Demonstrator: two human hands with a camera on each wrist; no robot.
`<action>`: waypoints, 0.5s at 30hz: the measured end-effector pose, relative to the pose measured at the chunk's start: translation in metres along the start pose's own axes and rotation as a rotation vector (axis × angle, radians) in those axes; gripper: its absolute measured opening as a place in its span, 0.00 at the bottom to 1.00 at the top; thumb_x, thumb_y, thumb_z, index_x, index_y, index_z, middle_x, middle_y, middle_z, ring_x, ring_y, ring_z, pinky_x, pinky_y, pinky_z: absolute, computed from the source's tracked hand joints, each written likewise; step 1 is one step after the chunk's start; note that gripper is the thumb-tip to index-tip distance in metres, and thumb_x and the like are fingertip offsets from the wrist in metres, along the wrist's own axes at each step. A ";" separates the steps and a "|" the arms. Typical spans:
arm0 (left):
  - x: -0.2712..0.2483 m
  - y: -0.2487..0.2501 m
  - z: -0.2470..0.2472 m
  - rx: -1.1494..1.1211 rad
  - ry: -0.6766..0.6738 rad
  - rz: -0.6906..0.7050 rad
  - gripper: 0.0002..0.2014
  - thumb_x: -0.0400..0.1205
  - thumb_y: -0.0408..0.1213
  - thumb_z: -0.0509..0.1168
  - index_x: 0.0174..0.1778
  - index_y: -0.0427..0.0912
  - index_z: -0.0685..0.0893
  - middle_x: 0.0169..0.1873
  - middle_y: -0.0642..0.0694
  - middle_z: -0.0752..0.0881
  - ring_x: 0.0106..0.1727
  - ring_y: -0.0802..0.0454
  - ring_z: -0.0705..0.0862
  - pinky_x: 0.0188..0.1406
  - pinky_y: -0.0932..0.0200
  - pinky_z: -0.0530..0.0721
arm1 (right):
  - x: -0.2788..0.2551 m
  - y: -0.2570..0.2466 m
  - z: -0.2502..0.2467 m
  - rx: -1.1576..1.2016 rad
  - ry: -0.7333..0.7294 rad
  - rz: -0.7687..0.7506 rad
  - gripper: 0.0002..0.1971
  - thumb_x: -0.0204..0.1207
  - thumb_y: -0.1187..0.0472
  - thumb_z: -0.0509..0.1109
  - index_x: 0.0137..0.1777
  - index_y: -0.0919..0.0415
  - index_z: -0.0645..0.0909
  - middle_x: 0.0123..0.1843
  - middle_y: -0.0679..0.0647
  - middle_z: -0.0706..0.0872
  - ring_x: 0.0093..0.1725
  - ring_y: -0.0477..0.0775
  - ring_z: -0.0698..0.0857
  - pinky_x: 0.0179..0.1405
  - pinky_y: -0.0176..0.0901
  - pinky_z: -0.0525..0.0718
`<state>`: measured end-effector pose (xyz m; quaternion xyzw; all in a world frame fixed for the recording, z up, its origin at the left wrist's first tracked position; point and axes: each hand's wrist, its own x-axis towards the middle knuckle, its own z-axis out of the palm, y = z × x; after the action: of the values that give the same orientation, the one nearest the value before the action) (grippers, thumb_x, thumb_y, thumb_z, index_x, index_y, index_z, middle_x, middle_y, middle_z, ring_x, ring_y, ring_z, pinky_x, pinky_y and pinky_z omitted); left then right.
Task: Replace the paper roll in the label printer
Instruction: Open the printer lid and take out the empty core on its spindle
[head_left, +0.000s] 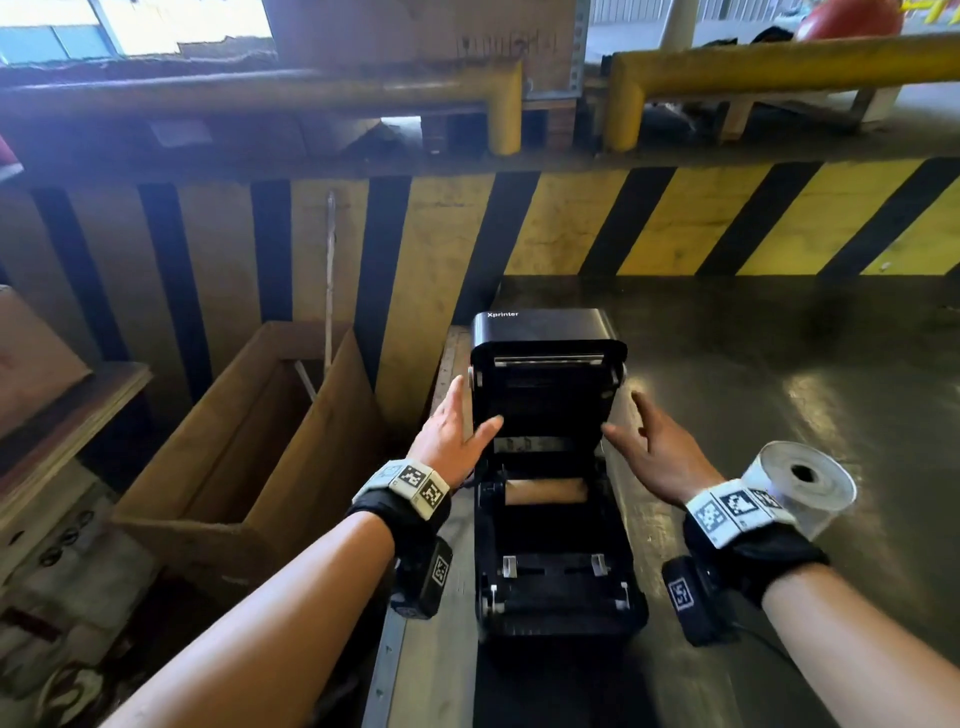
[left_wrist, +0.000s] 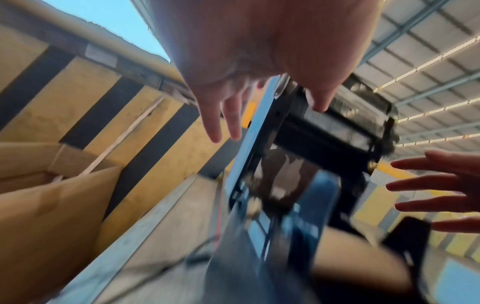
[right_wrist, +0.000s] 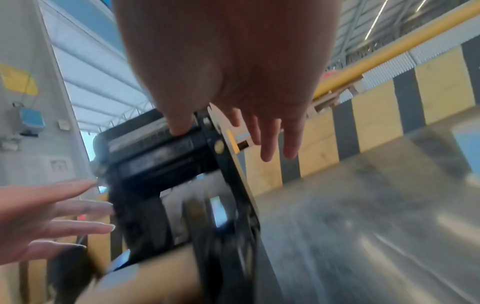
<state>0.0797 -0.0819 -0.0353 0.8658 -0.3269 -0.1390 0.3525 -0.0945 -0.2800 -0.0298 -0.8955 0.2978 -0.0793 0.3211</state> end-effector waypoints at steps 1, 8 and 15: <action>-0.010 -0.010 0.007 0.037 -0.064 -0.031 0.40 0.81 0.56 0.60 0.84 0.47 0.48 0.83 0.43 0.60 0.82 0.44 0.65 0.82 0.48 0.64 | -0.010 0.006 0.010 -0.038 -0.057 0.004 0.40 0.75 0.37 0.58 0.81 0.59 0.54 0.82 0.59 0.64 0.78 0.60 0.69 0.77 0.54 0.67; -0.049 -0.034 0.039 0.263 -0.252 0.001 0.28 0.84 0.57 0.53 0.81 0.56 0.61 0.86 0.45 0.48 0.84 0.43 0.60 0.79 0.48 0.68 | -0.039 0.016 0.055 -0.192 -0.272 -0.032 0.36 0.77 0.43 0.61 0.81 0.58 0.55 0.84 0.56 0.58 0.80 0.58 0.65 0.77 0.46 0.64; -0.051 -0.024 0.054 0.252 -0.180 -0.024 0.24 0.87 0.46 0.53 0.80 0.48 0.65 0.85 0.40 0.52 0.80 0.39 0.67 0.77 0.54 0.69 | -0.040 0.007 0.063 -0.217 -0.245 0.006 0.32 0.79 0.50 0.60 0.81 0.55 0.55 0.83 0.58 0.59 0.75 0.65 0.70 0.74 0.58 0.70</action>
<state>0.0275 -0.0632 -0.0900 0.8911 -0.3615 -0.1783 0.2086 -0.1086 -0.2275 -0.0816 -0.9269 0.2660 0.0642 0.2569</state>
